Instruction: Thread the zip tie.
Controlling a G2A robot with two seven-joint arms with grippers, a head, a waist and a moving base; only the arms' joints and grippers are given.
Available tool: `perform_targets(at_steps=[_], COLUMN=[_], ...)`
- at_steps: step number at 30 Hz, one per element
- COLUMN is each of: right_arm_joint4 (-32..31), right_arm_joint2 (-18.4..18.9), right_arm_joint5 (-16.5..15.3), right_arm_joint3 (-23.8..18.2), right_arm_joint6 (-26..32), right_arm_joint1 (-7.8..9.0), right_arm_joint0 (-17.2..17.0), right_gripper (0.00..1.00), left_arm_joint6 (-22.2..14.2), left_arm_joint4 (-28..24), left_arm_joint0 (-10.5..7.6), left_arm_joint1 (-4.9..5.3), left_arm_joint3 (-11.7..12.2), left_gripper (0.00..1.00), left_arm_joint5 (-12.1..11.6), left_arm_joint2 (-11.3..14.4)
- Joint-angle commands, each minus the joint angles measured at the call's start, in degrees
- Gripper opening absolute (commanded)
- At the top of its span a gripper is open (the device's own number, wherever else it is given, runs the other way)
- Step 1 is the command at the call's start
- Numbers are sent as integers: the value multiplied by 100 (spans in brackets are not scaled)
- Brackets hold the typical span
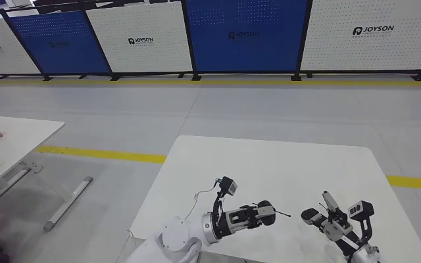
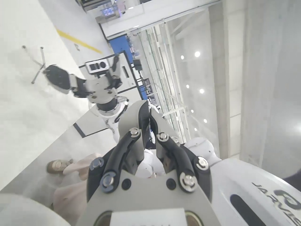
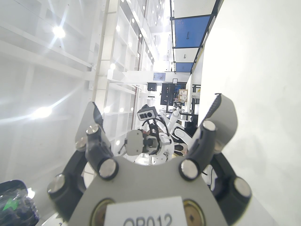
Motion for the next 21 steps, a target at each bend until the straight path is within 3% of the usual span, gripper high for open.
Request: perform_targets(at_steps=[1,5,9,12,21], right_arm_joint4=[0,0,0,0,0], right_arm_joint2=[0,0,0,0,0], right_arm_joint5=[0,0,0,0,0], right_arm_joint3=[0,0,0,0,0], right_arm_joint6=[0,0,0,0,0], right_arm_joint1=[0,0,0,0,0], right_arm_joint0=[0,0,0,0,0], right_gripper=[100,100,100,100,100], left_arm_joint6=[-32,-226,-443,-539,-550], left_arm_joint4=[-128,-467,-525,-439,-428], left_arm_joint0=[146,355,524,620,629], left_arm_joint1=[23,45,46,46,47], left_arm_joint3=[-317,-775,-1060,-1125,-1125], left_gripper=[0,0,0,0,0], left_arm_joint5=[-114,-114,-114,-114,-114], left_arm_joint2=[-123,-386,-573,-654,-652])
